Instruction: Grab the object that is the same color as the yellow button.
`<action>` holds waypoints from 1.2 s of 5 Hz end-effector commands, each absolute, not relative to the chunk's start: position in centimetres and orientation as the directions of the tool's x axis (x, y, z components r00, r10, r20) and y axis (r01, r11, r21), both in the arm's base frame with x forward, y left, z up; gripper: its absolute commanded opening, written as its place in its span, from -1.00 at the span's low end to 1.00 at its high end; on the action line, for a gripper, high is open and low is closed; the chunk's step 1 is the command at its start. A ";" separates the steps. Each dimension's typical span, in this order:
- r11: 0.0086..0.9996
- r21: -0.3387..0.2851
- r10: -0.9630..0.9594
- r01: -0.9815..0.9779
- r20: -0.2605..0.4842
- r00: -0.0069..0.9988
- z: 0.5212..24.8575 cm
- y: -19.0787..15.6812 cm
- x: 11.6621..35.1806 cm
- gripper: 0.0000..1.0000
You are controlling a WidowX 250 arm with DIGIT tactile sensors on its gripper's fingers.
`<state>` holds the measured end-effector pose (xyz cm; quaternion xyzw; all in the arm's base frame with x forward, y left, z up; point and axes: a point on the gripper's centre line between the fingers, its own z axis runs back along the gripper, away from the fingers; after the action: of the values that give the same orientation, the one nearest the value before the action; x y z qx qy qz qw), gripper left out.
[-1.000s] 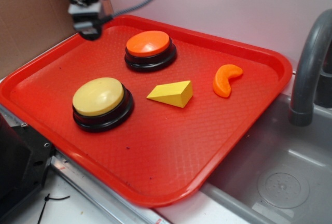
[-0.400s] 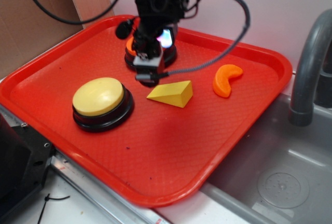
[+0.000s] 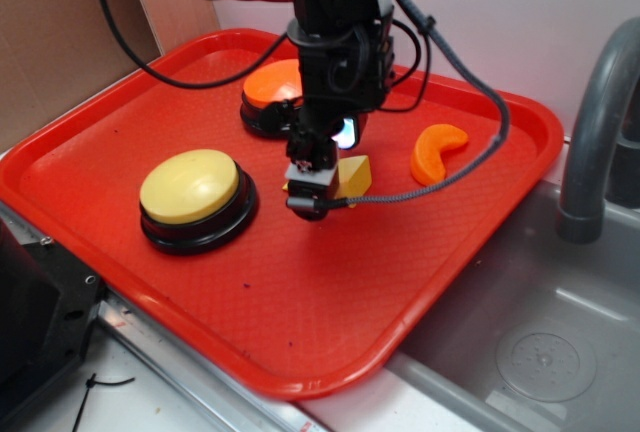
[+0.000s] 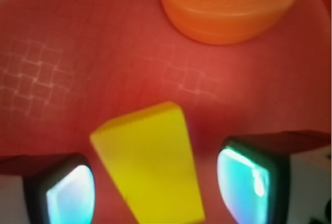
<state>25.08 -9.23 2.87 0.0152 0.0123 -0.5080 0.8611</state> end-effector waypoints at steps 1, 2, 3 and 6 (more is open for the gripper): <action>0.445 0.038 -0.895 0.895 -0.006 0.445 2.9 -10.9 25.3 -0.68; 0.429 0.051 -0.903 0.902 -0.004 0.429 2.9 -10.7 25.5 -1.00; 0.452 0.052 -0.892 0.890 0.000 0.453 3.3 -10.3 25.6 -1.00; 0.898 -0.039 -0.437 0.438 0.033 0.899 13.9 -3.4 23.2 -1.00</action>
<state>22.85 -2.24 12.28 -0.0277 0.0202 -0.2202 0.9749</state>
